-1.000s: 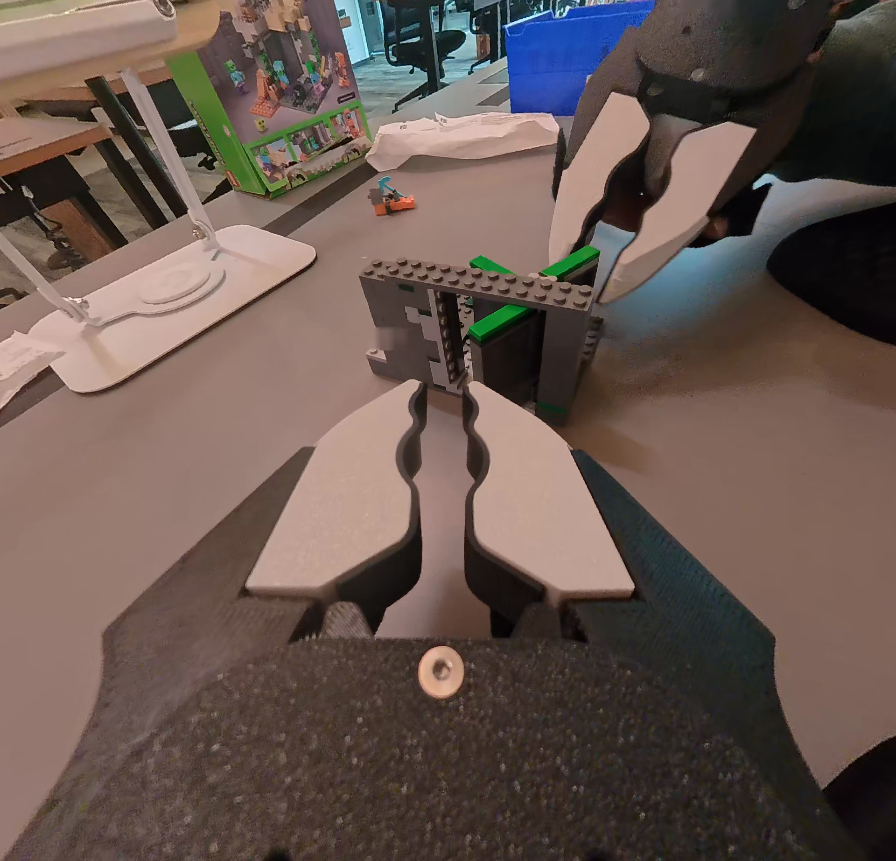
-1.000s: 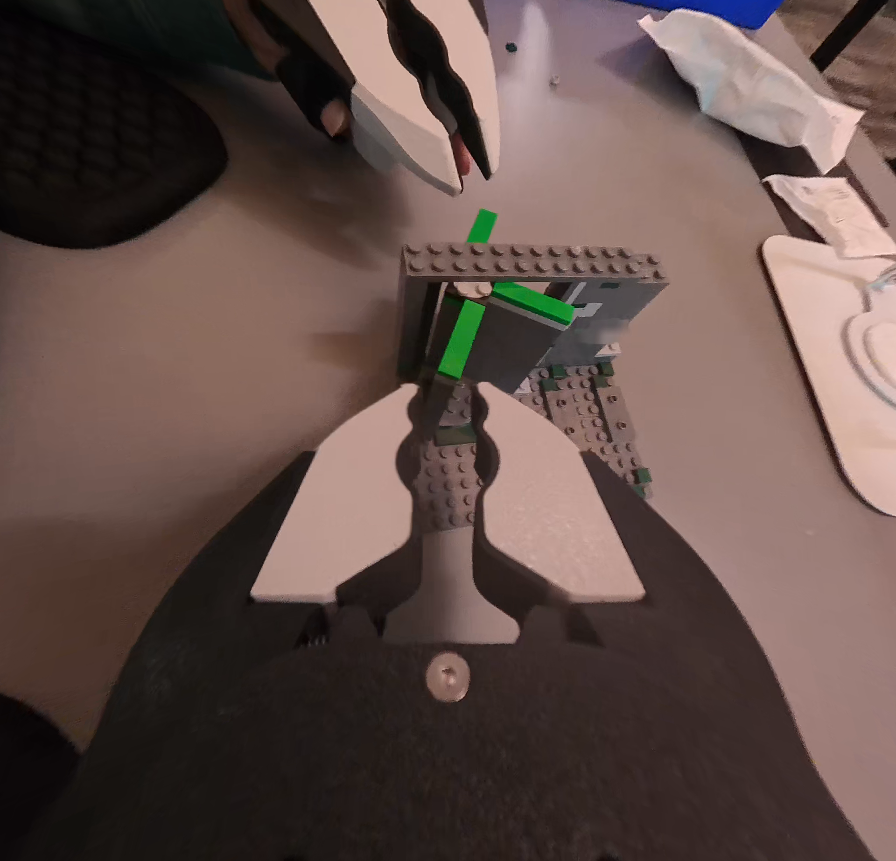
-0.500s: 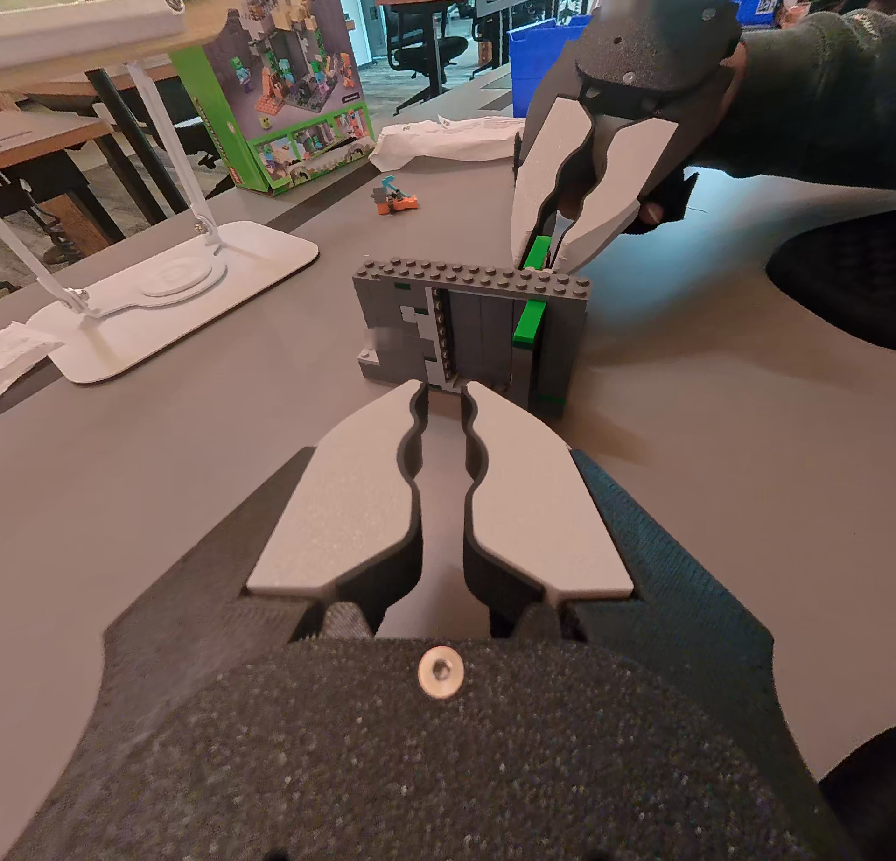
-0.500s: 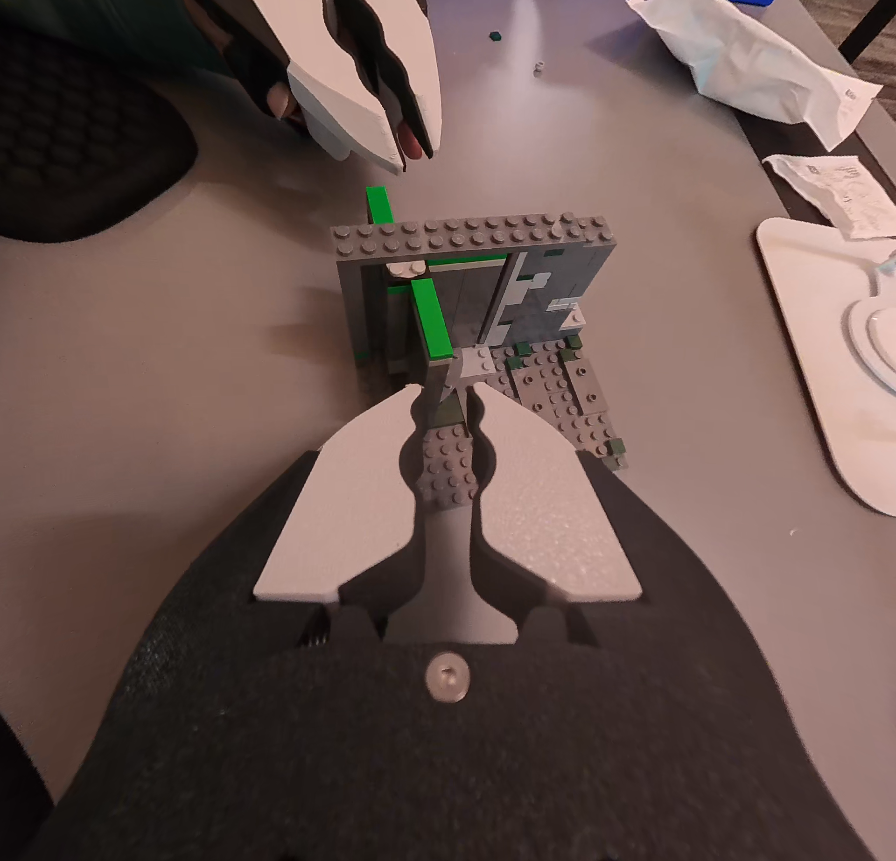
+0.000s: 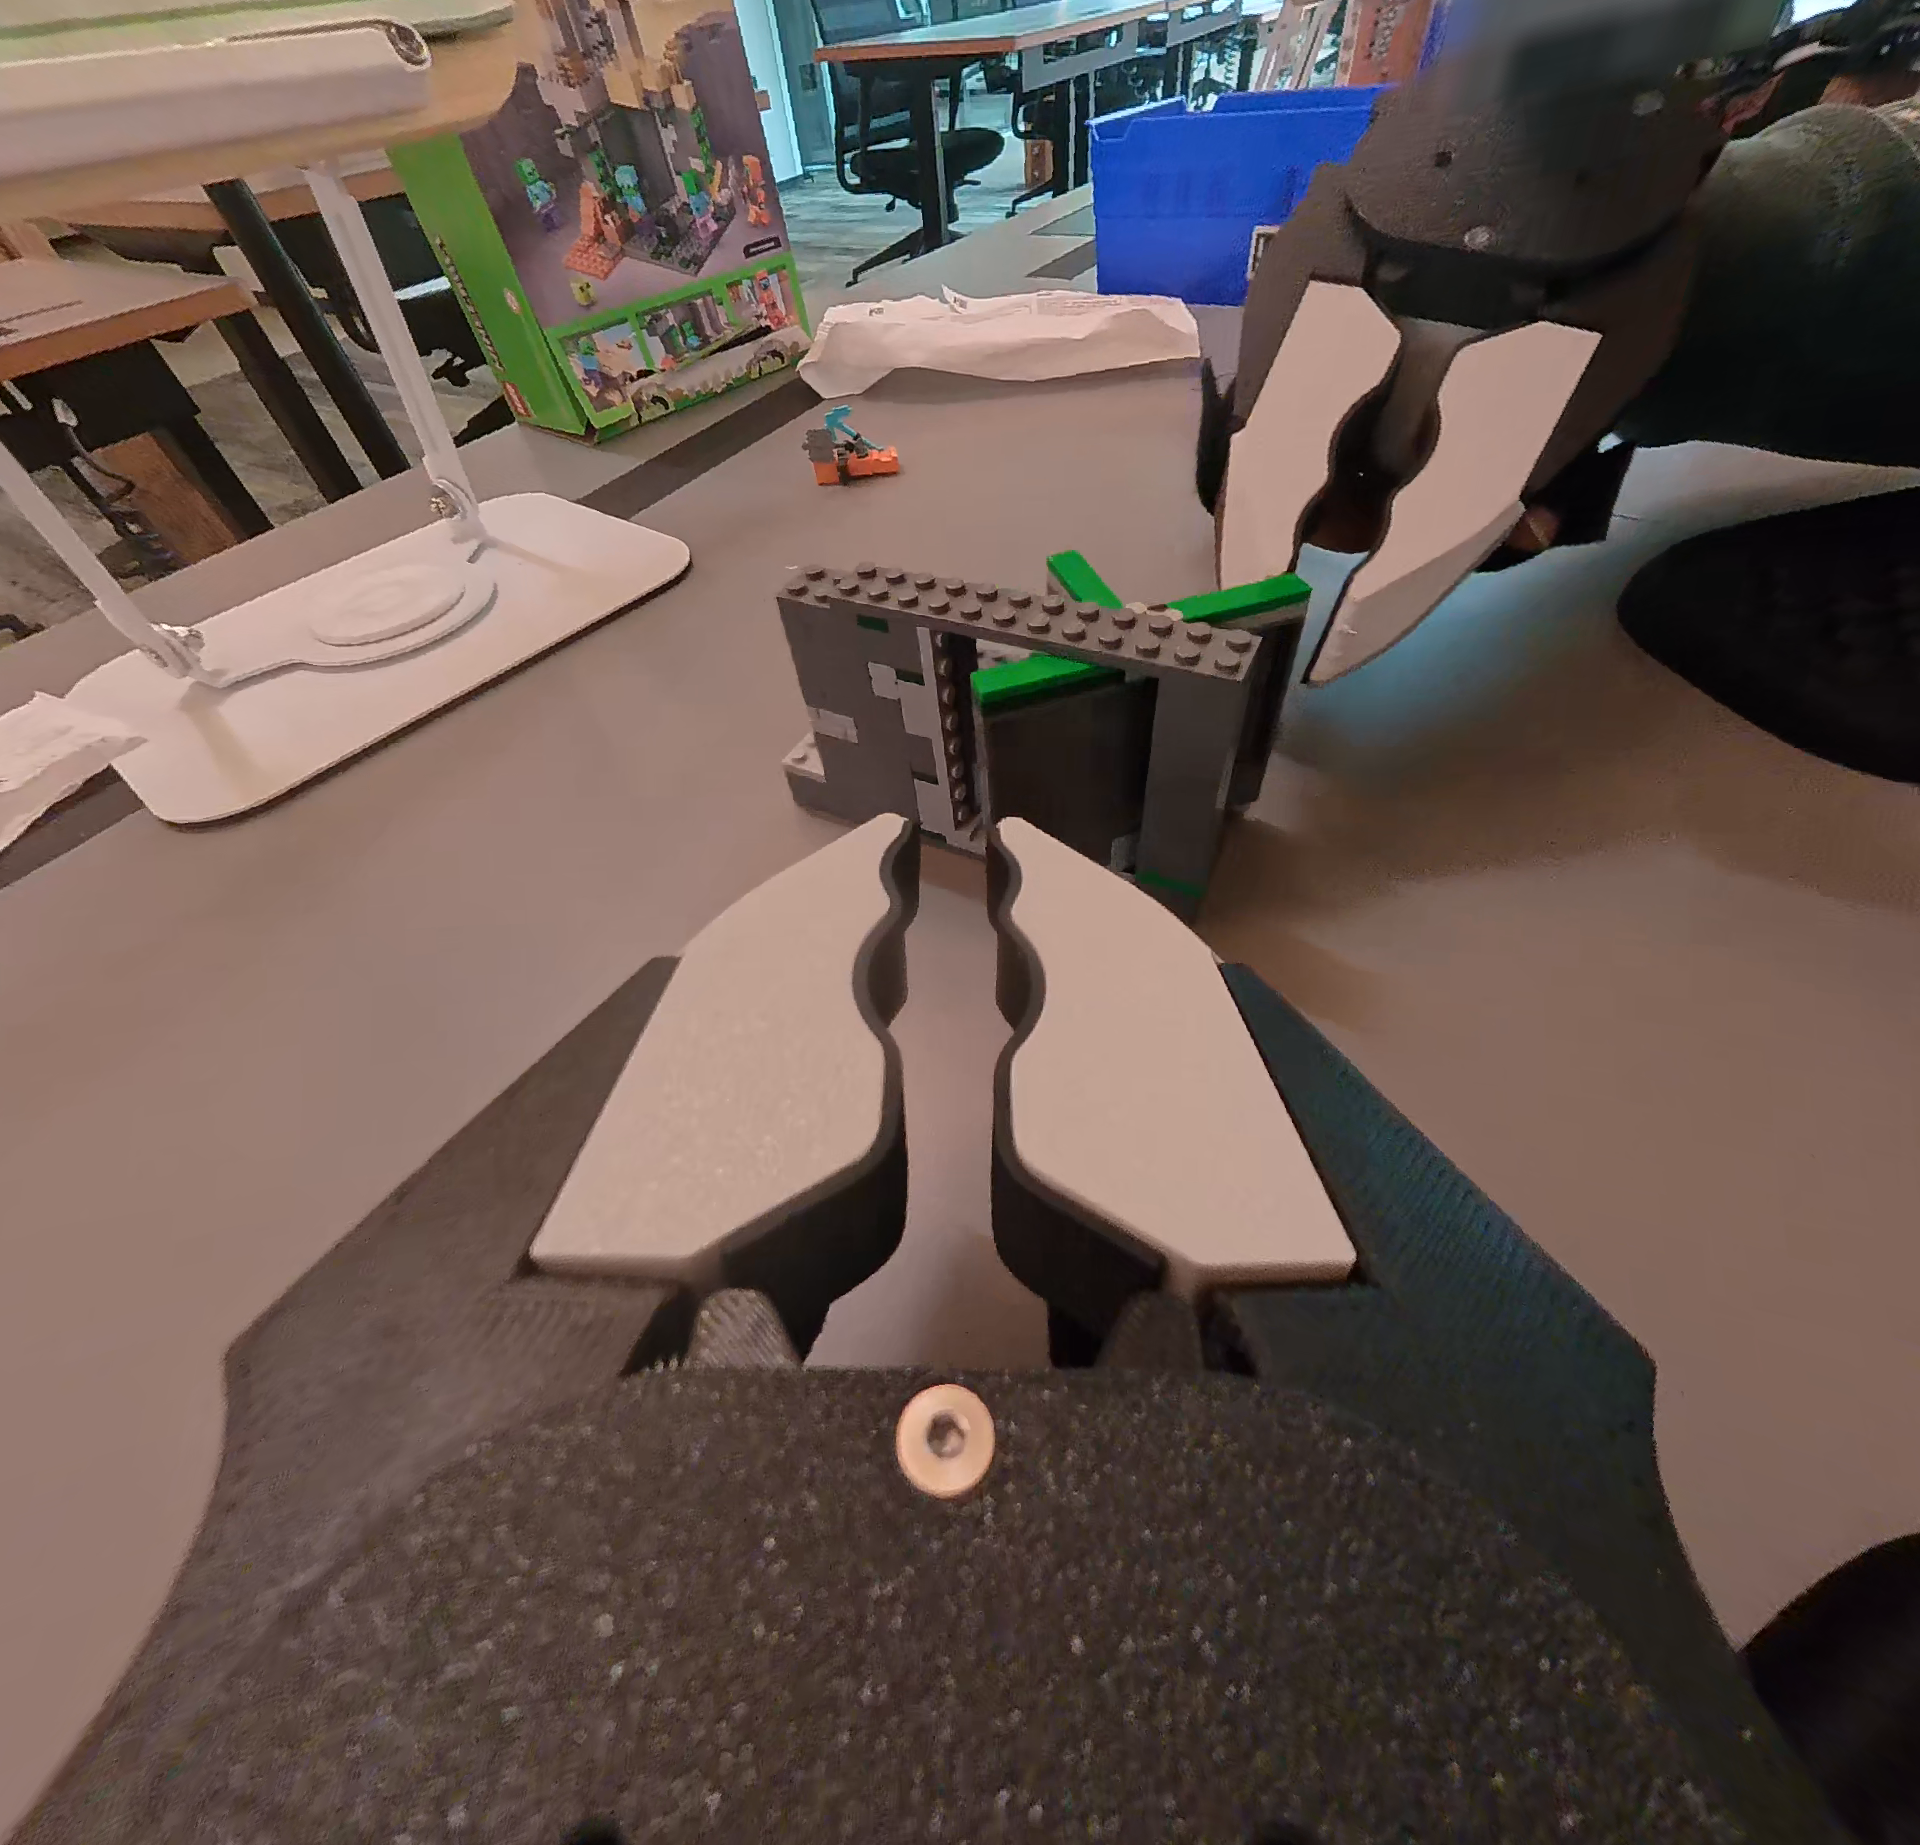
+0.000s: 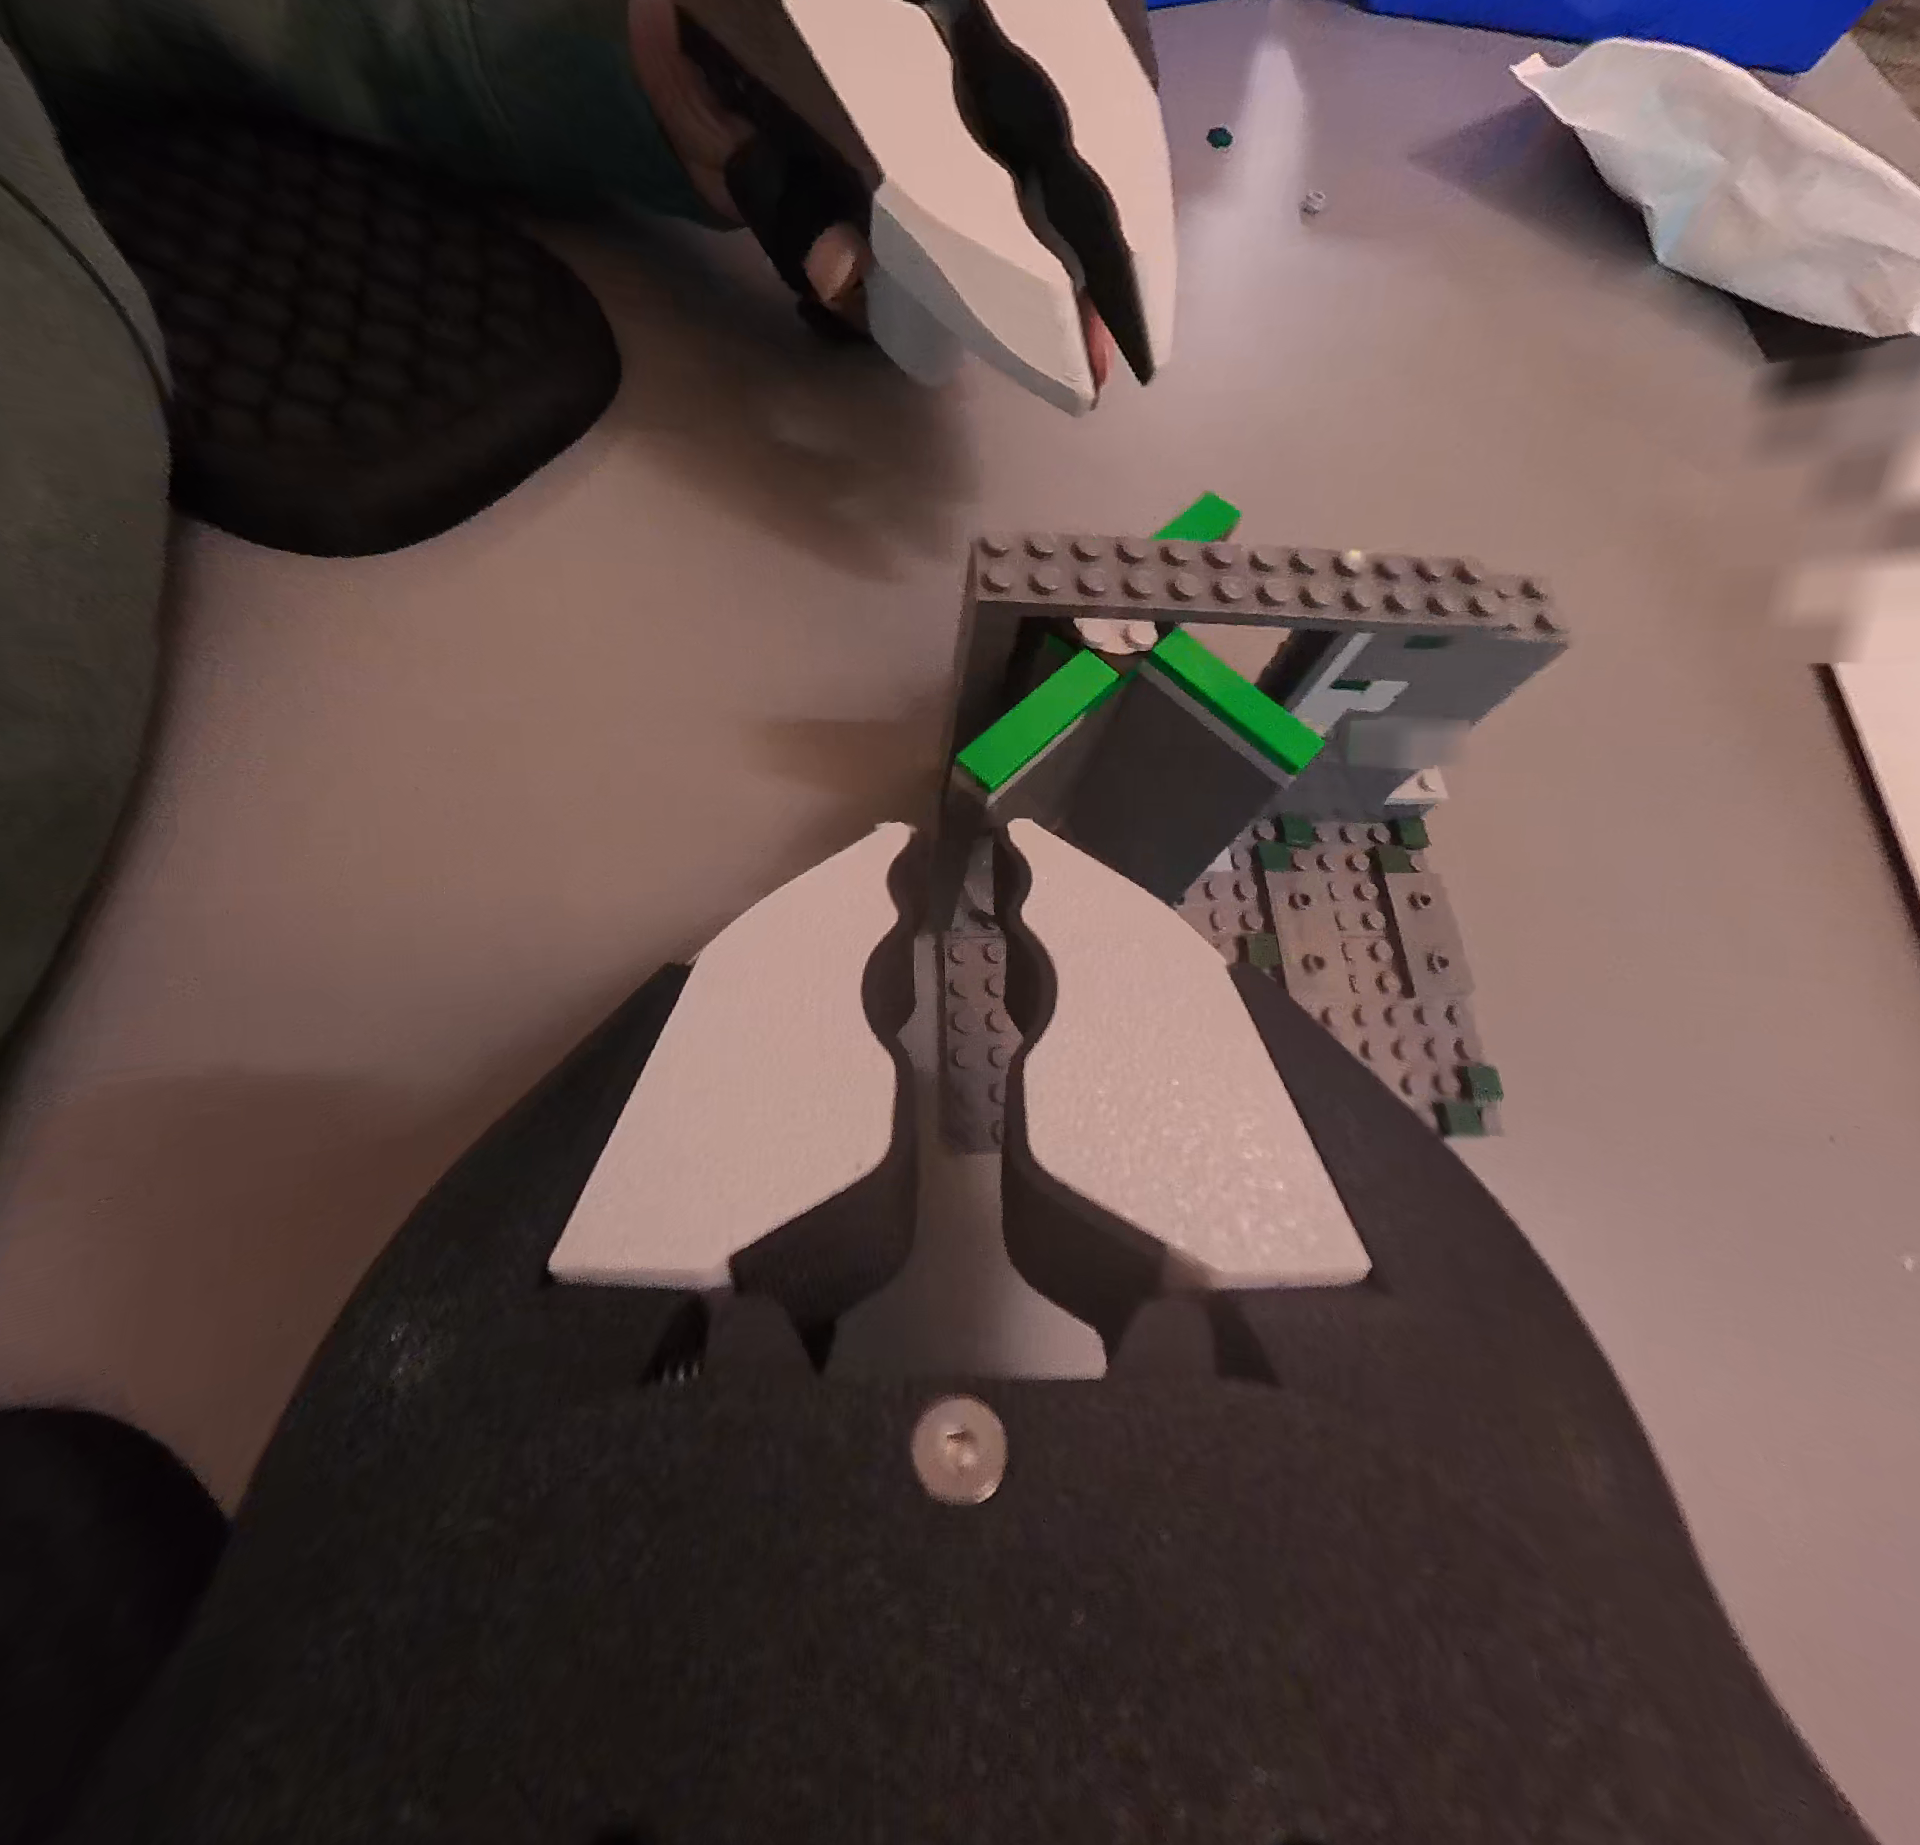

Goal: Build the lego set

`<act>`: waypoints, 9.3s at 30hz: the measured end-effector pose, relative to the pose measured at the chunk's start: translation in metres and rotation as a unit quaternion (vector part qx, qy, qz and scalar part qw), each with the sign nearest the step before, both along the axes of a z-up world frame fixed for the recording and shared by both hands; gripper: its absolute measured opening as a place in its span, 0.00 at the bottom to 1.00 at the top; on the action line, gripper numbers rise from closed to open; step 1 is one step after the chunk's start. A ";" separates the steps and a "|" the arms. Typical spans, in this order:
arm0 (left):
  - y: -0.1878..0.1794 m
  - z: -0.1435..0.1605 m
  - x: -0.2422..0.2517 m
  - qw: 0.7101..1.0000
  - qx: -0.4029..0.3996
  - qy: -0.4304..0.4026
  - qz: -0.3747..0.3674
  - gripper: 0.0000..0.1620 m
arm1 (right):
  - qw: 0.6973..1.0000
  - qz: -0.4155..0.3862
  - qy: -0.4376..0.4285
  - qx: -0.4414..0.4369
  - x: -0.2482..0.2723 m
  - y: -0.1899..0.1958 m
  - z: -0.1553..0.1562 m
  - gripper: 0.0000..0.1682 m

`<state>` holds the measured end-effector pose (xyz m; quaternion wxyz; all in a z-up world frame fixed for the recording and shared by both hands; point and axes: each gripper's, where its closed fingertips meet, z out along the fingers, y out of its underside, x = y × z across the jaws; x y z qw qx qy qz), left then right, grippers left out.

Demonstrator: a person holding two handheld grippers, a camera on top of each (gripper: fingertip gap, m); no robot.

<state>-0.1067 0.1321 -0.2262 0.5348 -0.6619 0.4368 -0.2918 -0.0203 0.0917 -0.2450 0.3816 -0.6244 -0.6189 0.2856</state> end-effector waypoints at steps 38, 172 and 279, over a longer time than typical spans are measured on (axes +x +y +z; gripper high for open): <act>-0.036 -0.016 0.039 0.996 -0.020 0.058 -0.063 0.16 | 0.997 -0.055 0.049 0.028 0.000 0.048 0.008 0.12; -0.017 0.004 0.005 1.000 0.016 -0.006 0.010 0.04 | 0.995 -0.083 -0.012 0.046 -0.015 0.005 0.011 0.09; 0.143 -0.023 0.020 0.988 -0.053 0.145 0.024 0.08 | 0.976 -0.181 -0.019 -0.121 0.018 0.183 -0.003 0.13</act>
